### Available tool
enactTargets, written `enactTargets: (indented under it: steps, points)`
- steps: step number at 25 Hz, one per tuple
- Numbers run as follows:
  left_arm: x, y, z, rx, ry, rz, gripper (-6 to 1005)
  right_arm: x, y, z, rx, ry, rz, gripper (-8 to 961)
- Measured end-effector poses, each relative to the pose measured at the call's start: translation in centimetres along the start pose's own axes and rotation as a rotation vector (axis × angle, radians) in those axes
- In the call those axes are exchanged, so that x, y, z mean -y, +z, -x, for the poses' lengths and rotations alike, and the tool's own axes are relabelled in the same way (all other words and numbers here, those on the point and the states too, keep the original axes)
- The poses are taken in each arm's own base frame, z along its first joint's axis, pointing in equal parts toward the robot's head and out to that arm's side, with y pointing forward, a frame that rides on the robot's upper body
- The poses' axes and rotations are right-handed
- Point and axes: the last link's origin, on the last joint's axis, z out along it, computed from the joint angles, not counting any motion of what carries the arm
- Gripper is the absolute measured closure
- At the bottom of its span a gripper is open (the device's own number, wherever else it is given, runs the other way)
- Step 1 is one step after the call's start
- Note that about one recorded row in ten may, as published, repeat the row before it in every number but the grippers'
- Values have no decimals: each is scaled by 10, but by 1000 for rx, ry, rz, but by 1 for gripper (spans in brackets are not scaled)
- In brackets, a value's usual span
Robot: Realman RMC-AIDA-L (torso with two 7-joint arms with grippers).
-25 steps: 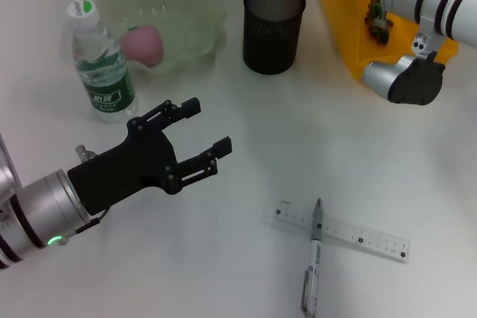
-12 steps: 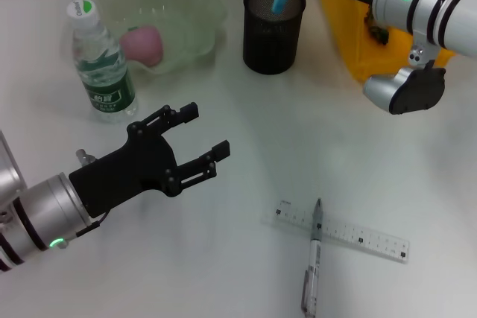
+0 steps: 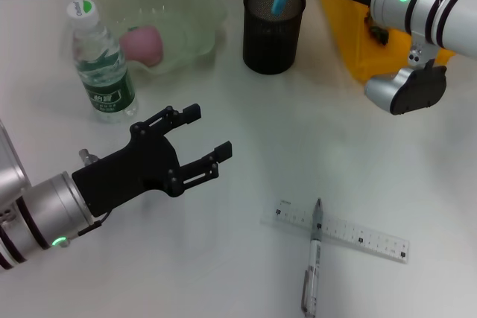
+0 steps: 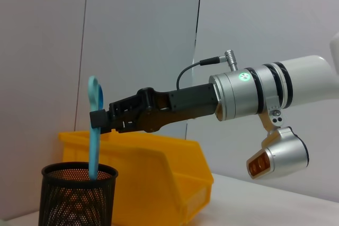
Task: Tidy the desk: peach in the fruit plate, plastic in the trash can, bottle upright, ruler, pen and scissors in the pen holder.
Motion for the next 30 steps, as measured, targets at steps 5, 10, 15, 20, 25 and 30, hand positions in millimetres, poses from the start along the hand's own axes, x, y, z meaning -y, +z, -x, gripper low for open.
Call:
enactTargets:
  steps: [5, 10, 15, 20, 25, 30]
  points:
    - [0, 1, 0, 0, 1, 3, 197, 0, 0, 1, 1, 8, 3, 707]
    - [0, 2, -1, -3, 2, 5, 197, -1, 1, 3, 5, 19, 7, 687]
    - [0, 2, -2, -6, 2, 6, 197, 3, 2, 4, -1, 53, -6, 668]
    - [0, 2, -2, -7, 3, 7, 197, 4, 3, 4, -9, 86, -11, 582]
    - [0, 2, -2, -9, 3, 8, 197, 7, 2, 1, -39, 154, -32, 425]
    - [0, 2, -3, -11, 3, 11, 197, 12, -3, -6, -87, 231, -75, 330]
